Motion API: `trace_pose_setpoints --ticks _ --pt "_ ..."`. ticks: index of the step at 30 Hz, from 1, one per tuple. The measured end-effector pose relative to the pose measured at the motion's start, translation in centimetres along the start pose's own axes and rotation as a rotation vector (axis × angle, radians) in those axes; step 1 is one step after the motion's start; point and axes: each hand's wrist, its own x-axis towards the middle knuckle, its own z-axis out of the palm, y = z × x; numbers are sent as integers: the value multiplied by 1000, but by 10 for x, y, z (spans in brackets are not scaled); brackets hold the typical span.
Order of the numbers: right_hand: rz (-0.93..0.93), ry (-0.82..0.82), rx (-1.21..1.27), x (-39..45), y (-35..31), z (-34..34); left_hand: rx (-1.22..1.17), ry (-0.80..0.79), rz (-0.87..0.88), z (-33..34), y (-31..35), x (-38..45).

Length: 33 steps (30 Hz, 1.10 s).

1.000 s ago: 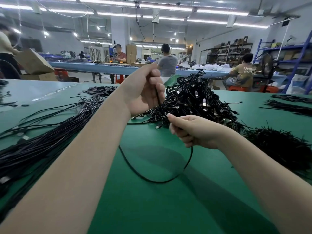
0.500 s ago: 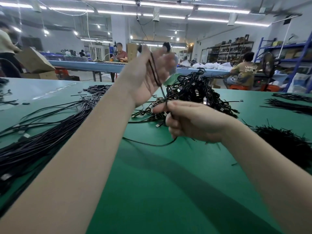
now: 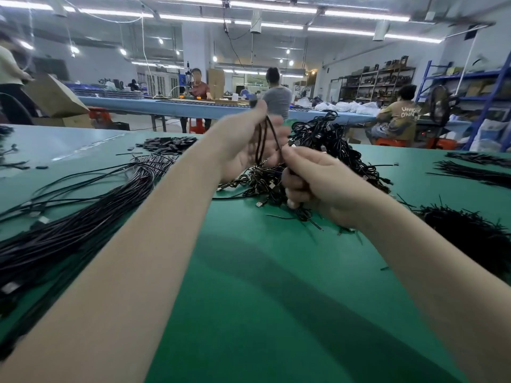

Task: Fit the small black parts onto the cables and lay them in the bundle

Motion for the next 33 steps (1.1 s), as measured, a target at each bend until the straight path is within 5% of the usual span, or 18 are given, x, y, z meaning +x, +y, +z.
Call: trace_pose_setpoints --ticks 3,6,9,13,17,21,25,28,33 --pt "140 -140 -68 0 24 0 -312 -99 122 -8 12 -3" --pt "321 -85 -327 -3 47 -10 -323 -159 197 -19 21 -8" --pt "312 209 -571 -2 48 -25 36 -228 82 -24 20 -10" --pt "101 433 -466 6 13 -31 674 -306 -290 -4 -4 -9" --pt "-27 245 -306 3 -8 -6 193 -42 -170 7 -17 3" --pt "-1 86 -227 2 12 14 -163 -105 -16 2 -13 4" --pt "92 100 -378 1 30 4 -268 -57 -2 0 -12 4" --pt "148 266 -443 4 36 -7 -305 -49 -21 0 -13 6" --pt "215 240 153 8 25 -7 -183 -92 -132 11 -27 5"
